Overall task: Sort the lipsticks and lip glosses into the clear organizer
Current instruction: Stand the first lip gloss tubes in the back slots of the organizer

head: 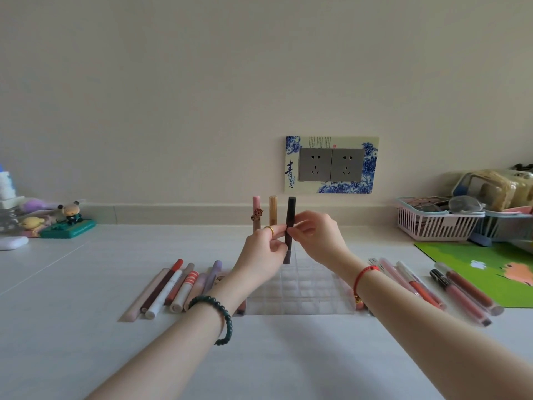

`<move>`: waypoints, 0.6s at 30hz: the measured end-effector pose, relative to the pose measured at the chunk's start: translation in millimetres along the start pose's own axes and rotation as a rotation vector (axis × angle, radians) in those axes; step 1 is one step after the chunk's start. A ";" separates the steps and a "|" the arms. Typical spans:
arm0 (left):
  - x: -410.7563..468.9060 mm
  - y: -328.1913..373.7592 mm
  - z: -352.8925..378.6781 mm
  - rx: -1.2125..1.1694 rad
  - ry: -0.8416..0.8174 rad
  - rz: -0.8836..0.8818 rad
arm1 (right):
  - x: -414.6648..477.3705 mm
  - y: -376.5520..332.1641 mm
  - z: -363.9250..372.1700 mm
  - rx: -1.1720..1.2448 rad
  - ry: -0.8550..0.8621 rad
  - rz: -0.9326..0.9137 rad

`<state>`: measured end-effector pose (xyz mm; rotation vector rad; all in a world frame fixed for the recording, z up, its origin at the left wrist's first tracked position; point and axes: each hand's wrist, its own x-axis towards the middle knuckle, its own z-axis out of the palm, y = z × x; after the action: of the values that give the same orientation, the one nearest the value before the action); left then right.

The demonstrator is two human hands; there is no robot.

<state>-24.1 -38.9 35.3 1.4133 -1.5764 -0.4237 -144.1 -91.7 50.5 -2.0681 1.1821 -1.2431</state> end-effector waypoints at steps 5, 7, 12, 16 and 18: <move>-1.1 -1.9 -1.2 0.020 -0.011 -0.021 | 0.1 0.6 1.7 0.001 -0.003 0.006; -1.3 -1.7 -2.1 0.025 -0.014 -0.025 | 0.9 0.3 2.4 -0.008 -0.014 0.014; -2.9 0.0 -3.9 0.014 -0.010 -0.026 | 0.9 1.2 3.8 -0.015 -0.030 0.027; -4.7 0.1 -4.8 0.013 -0.007 -0.033 | -0.2 1.7 2.8 -0.015 -0.038 0.026; -6.2 0.0 -5.6 0.007 -0.009 -0.036 | -0.3 1.6 1.8 -0.016 -0.039 0.024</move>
<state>-20.2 -31.4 35.6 1.4483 -1.5630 -0.4465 -143.3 -92.3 48.3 -2.0741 1.2003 -1.1804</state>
